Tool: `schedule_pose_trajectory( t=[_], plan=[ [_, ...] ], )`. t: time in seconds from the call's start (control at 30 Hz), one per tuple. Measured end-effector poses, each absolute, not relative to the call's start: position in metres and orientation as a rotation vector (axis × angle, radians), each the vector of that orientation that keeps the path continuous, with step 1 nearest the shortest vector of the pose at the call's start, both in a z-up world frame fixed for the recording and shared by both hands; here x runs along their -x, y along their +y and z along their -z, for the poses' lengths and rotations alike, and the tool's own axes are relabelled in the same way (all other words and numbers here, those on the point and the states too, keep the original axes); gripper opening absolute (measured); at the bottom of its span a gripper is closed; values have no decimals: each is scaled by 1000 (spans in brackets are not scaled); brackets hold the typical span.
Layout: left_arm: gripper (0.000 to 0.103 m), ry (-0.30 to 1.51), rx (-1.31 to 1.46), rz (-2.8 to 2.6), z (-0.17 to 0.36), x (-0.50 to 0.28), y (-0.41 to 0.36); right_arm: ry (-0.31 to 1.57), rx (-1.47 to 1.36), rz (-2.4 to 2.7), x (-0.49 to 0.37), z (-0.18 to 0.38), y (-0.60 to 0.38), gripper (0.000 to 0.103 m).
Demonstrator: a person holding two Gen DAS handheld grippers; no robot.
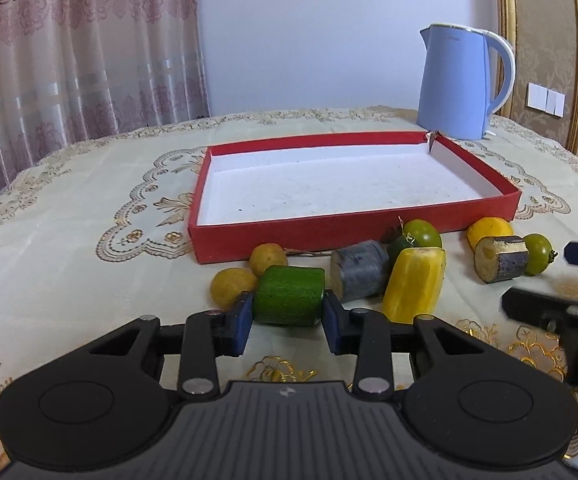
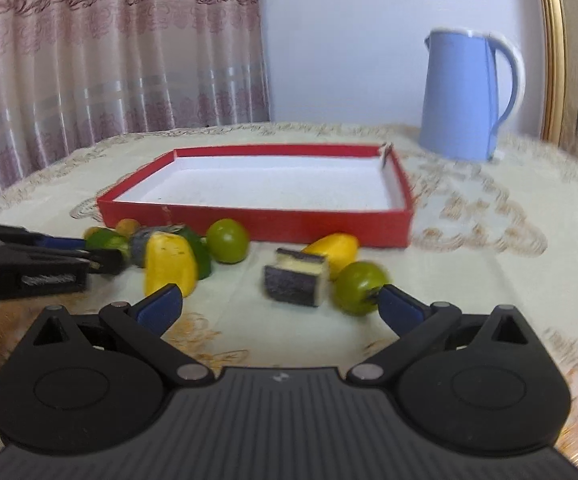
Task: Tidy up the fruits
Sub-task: 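Close the left gripper on the green cucumber chunk, then grasp the green lime with the right gripper while the left lifts the cucumber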
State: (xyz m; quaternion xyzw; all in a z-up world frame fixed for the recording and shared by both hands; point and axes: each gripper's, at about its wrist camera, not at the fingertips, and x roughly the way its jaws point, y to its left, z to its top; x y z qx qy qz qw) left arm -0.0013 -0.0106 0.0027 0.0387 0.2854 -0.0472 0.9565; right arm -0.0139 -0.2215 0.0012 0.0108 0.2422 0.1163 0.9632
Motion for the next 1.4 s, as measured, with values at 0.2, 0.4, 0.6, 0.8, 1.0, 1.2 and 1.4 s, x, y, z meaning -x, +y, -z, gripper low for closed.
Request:
schedule_pose_trajectory(
  t=[0.2,0.4,0.6,0.8,1.0,1.2,1.4],
  plan=[
    [35,584,-68,100,-3,2,-5,543,-56,-219,4,0,-245,72],
    [35,582,-80,102,0,3,-6,544,-17,-205,-2,-2,-252,54],
    [35,582,-77,104,0,3,-5,547,3,-204,-6,-2,-261,42],
    [35,577,-87,100,1,3,-6,563,29,-236,-17,-3,-253,38],
    [35,571,-103,92,2,5,-11,606,35,-271,-31,5,-248,34],
    [35,558,-82,105,-1,8,-10,584,-5,-267,-21,4,-255,33],
    [27,484,-83,133,-15,16,-8,563,-19,-262,-12,1,-261,33]
  ],
)
